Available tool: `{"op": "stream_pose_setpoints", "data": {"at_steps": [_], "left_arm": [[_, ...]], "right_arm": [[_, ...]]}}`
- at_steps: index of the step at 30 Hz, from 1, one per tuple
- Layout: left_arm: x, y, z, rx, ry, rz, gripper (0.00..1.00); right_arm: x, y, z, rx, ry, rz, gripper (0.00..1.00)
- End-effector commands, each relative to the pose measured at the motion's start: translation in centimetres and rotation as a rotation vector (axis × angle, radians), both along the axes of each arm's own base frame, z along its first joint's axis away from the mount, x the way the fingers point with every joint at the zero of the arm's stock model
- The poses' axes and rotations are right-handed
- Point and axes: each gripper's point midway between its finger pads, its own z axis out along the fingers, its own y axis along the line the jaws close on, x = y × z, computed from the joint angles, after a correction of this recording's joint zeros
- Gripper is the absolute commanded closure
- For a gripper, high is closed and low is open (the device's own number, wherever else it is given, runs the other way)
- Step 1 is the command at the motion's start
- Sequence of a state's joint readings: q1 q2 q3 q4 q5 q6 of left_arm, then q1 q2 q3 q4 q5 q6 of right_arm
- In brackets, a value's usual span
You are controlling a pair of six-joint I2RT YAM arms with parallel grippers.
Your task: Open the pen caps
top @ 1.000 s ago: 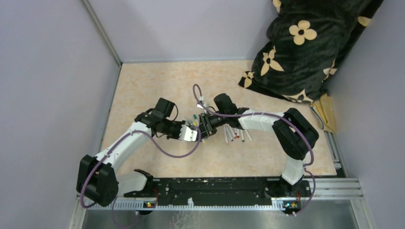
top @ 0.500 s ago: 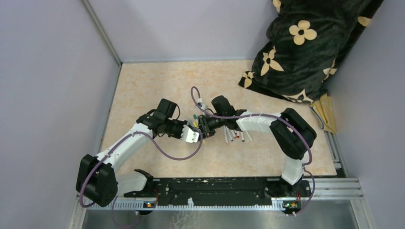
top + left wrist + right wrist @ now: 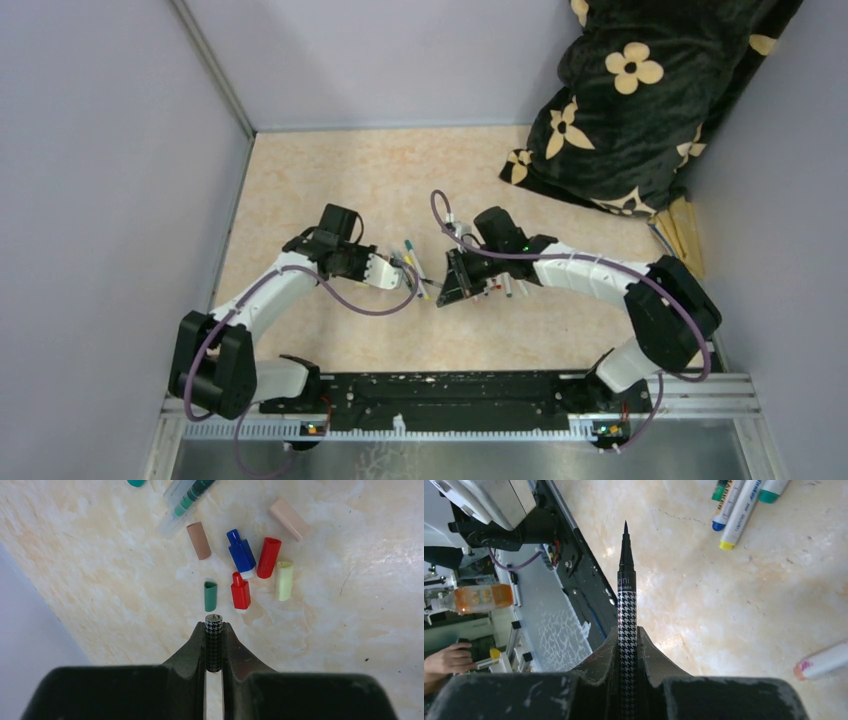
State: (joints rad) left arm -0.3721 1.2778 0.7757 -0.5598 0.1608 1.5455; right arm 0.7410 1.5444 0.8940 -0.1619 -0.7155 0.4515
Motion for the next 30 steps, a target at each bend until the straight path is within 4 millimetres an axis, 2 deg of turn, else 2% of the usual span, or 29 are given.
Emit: {"op": "stream_pose_setpoints", "data": {"at_steps": [1,4,9,13,17,19,24,27,30], "left_arm": [[-0.2,0.1,0.4,-0.051,0.051,0.043,1.0],[-0.8,-0.6,0.2,-0.137,0.138,0.089,1.0],[-2.7,-0.8,-2.4,-0.184,0.27,0.143,1.0],[-4.5,-0.9,-4.1,-0.208,0.337,0.167,0.99],[-5.4,-1.0,-5.0,-0.228,0.36,0.187,0.95],[-5.7,-1.1,-5.2,-0.236,0.372,0.197,0.9],[-5.8,-1.0,-5.8,-0.242,0.374,0.218,0.64],[-5.8,-1.0,-6.0,-0.246,0.374,0.225,0.57],[-5.7,-1.0,-6.2,-0.247,0.37,0.226,0.55]], "right_arm": [[1.5,-1.8,0.5,-0.065,-0.102,-0.09,1.0],[4.0,-3.2,0.0,-0.153,-0.189,-0.231,1.0],[6.4,-4.5,-0.8,-0.191,-0.259,-0.429,1.0],[7.0,-4.1,-1.9,-0.235,-0.313,-0.498,1.0],[8.5,-3.4,-2.8,-0.278,-0.357,-0.557,1.0],[9.2,-3.1,-3.1,-0.289,-0.372,-0.582,1.0],[10.5,-2.6,-4.2,-0.322,-0.393,-0.621,1.0],[10.7,-2.3,-5.3,-0.341,-0.398,-0.625,0.97],[10.6,-2.4,-6.2,-0.364,-0.396,-0.626,0.95]]}}
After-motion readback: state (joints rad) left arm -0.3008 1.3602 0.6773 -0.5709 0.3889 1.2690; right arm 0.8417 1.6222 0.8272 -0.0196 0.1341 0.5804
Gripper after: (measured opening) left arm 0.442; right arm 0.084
